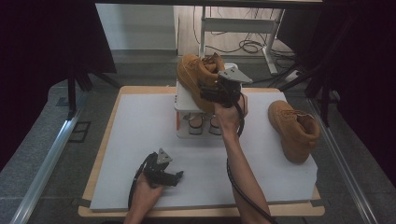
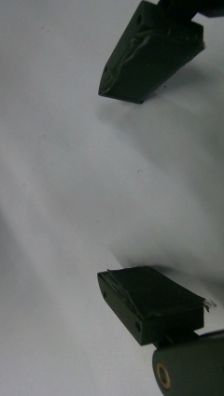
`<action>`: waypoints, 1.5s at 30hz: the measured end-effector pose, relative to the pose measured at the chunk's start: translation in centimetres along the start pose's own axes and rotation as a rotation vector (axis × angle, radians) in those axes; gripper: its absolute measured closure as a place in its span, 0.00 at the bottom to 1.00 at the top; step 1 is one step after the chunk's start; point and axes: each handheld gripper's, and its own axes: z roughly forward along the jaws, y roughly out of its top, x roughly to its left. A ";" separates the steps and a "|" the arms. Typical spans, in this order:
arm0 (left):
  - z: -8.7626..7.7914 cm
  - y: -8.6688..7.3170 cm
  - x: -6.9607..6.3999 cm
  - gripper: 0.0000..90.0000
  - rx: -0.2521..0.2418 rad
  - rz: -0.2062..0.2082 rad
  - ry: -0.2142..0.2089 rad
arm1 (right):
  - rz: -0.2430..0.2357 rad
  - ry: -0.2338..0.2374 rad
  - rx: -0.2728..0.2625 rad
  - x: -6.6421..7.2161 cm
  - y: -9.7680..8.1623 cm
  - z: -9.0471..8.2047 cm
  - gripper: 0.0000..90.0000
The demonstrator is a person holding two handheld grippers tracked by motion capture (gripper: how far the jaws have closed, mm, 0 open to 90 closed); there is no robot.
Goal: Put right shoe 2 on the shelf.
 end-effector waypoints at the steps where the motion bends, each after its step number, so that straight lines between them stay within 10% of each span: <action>1: 0.0 0.0 0.0 0.12 0.000 0.000 0.000 | 0.001 0.002 -0.003 -0.1 0.0 -0.2 0.10; 23: 0.0 0.0 0.0 0.12 -0.005 -0.005 0.000 | 0.047 0.119 0.096 -1.4 -2.1 -3.9 0.17; 45: 0.0 0.0 0.0 0.12 0.002 0.002 0.000 | -0.011 0.138 0.145 -2.3 -6.0 -6.8 0.96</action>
